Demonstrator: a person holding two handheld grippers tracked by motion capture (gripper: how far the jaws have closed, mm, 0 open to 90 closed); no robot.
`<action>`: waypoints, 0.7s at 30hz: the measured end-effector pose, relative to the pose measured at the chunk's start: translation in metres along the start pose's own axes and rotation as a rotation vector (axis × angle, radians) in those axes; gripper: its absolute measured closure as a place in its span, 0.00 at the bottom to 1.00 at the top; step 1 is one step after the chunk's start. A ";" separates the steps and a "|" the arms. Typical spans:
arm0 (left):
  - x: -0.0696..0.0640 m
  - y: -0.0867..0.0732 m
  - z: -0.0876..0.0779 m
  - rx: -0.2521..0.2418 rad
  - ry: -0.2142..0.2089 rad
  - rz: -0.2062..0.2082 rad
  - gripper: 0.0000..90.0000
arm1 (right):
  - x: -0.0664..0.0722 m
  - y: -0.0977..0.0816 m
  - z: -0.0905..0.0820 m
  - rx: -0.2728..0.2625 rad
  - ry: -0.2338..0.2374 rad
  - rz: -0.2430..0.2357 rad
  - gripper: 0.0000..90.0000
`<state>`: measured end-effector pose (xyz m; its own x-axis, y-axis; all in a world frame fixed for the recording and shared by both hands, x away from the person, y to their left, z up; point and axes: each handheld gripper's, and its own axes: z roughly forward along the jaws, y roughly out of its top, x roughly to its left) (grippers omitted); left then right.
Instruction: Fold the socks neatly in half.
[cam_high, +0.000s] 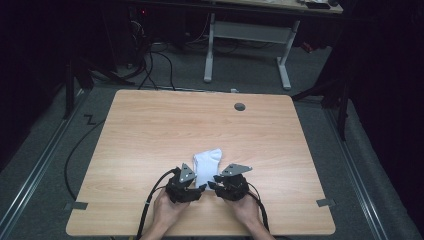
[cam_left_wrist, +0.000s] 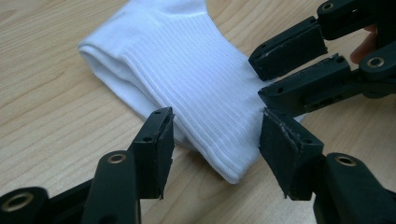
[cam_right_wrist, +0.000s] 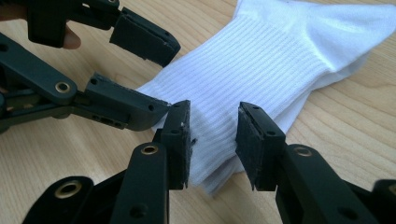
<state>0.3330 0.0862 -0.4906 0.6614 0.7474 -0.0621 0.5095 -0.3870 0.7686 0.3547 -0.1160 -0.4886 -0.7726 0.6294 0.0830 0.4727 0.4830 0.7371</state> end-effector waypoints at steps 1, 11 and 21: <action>0.001 0.002 -0.002 -0.016 -0.001 -0.006 0.50 | 0.001 0.000 0.000 0.000 -0.002 -0.008 0.72; 0.020 0.021 0.020 0.001 0.045 -0.059 0.51 | -0.010 0.007 -0.008 -0.032 -0.018 0.028 0.80; 0.020 0.017 0.028 0.020 0.058 -0.020 0.51 | -0.036 0.044 0.024 -0.057 -0.099 0.090 0.81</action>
<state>0.3704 0.0799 -0.4967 0.6180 0.7851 -0.0400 0.5336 -0.3816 0.7548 0.4135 -0.1029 -0.4757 -0.6814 0.7269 0.0863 0.5114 0.3884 0.7666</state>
